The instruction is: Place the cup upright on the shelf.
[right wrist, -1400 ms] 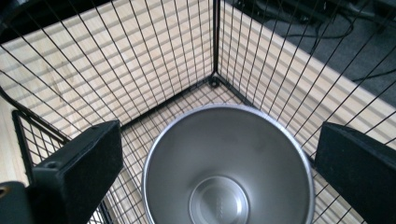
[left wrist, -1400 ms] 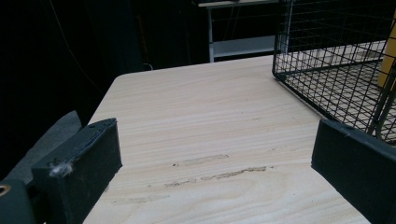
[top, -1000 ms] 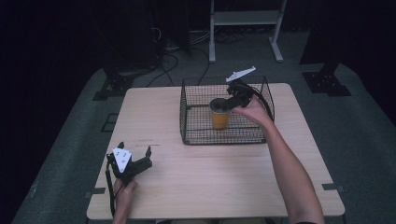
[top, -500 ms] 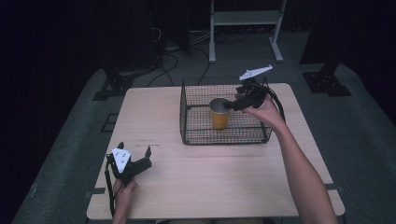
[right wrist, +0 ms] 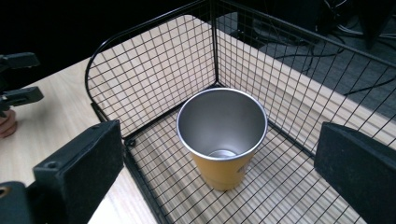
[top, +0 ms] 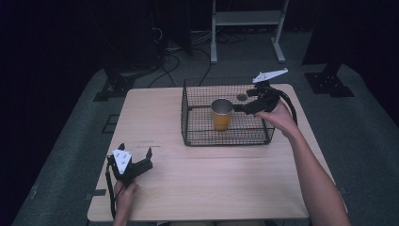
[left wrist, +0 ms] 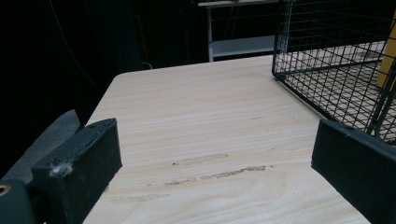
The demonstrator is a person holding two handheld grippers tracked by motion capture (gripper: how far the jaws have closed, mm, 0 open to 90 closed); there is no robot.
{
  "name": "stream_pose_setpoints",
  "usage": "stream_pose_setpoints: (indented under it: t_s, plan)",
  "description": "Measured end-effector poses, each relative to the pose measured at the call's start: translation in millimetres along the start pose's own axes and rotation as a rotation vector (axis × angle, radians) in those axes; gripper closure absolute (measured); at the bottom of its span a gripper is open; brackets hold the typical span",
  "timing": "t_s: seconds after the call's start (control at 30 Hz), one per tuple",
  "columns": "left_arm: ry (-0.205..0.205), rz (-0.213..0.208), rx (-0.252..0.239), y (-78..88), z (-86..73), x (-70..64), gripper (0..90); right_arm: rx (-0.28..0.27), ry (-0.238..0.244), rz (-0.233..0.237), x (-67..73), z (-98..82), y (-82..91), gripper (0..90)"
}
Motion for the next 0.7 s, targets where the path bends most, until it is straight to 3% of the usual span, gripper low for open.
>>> stream_pose_setpoints:
  t_s: [0.5, 0.7]
  plan:
    - [-0.002, -0.002, 0.0, 0.1, 0.0, -0.5, 0.8, 0.005, 0.006, 0.015, 6.8, -14.6, 21.3, 1.0]
    - [-0.004, -0.003, 0.0, 0.1, 0.0, -0.7, 0.8, -0.009, -0.01, 0.033, 13.9, -22.2, 28.1, 6.1]
Point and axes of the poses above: each handheld gripper's, and its own axes: y roughly backward along the jaws, z roughly out of its top, x roughly to its left, the point moved 9 cm from there along -y, roughly forward along the jaws, and after that the axes turned 15 degrees about -x, right-handed, at the moved point
